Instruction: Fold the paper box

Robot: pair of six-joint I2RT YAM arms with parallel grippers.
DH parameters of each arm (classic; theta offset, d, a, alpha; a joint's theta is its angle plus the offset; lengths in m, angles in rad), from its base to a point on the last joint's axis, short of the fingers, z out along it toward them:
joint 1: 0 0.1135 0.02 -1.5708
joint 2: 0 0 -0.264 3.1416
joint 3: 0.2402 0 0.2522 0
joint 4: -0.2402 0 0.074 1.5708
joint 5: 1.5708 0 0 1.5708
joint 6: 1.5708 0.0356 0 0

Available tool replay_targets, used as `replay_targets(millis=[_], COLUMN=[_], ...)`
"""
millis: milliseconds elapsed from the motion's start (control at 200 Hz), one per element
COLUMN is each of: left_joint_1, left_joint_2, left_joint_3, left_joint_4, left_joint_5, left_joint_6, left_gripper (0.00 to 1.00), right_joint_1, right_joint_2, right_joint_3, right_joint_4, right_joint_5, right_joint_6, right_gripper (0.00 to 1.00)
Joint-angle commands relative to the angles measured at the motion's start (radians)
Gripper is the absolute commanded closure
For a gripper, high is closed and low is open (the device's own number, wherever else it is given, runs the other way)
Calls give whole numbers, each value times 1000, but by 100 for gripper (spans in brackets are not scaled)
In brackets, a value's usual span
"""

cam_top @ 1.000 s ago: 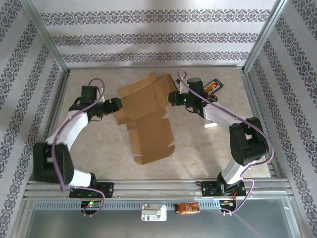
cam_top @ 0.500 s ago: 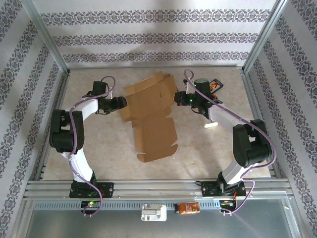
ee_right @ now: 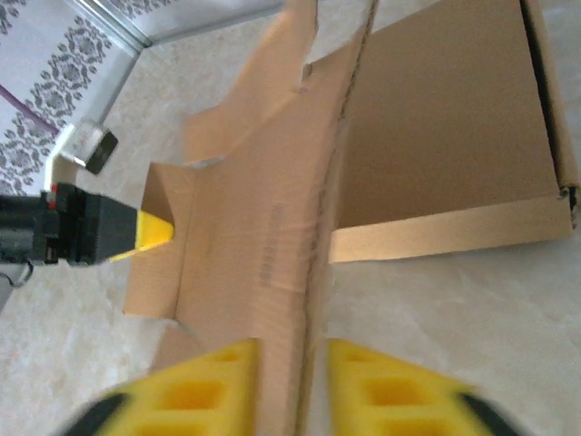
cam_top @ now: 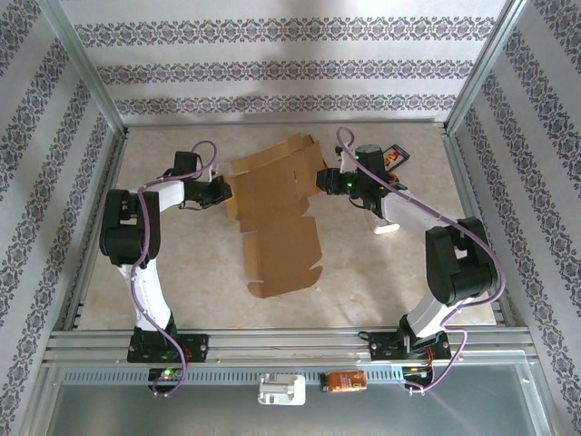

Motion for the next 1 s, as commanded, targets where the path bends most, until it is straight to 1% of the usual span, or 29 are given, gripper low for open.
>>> replay_targets(millis=[0,15,50,80,135,155,205,245,290,335,390,450,540,635,705,799,854,994], left_joint_1=[-8,-11,-18,-26,-46,-57,-88,-116,-144,-168,-188,-200,-213,-223,-225,-226,-225,-227], left_joint_2=[-77,-88,-120,-147,-202,-225,-279,-314,-343,-362,-373,-383,-408,-435,-447,-460,-464,-463], left_joint_3=[-41,-47,-61,-73,-108,-122,-166,-197,-219,-231,-237,-242,-280,-313,-325,-330,-337,-339], left_joint_4=[152,163,186,205,259,283,339,375,397,407,417,428,504,554,559,546,553,551], left_joint_5=[80,78,74,74,71,64,43,29,15,-5,-17,-10,11,21,23,27,32,38], left_joint_6=[55,65,89,116,189,221,311,391,478,544,591,618,640,669,692,714,720,727], left_gripper=[100,100,100,100,100,100,100,100,100,100,100,100,100,100,100,100,100,100], right_joint_1=[-20,-19,-19,-17,-14,-14,-11,-5,5,27,47,49,41,26,17,6,4,-1], right_joint_2=[-135,-163,-205,-245,-311,-334,-386,-418,-441,-448,-430,-388,-329,-268,-223,-160,-121,-44], right_joint_3=[3,6,8,7,7,5,-7,-24,-34,-22,17,81,145,185,230,265,288,337], right_joint_4=[-36,-55,-79,-99,-122,-127,-146,-150,-172,-217,-295,-390,-445,-458,-500,-514,-510,-508], right_joint_5=[65,83,110,143,186,187,164,120,71,71,82,73,48,9,-30,-77,-71,-53], right_joint_6=[-86,-119,-166,-214,-312,-355,-483,-607,-779,-933,-1069,-1167,-1235,-1276,-1295,-1300,-1296,-1291], right_gripper=[51,46,40,32,23,20,7,2,2,2,2,5,8,12,18,26,28,30])
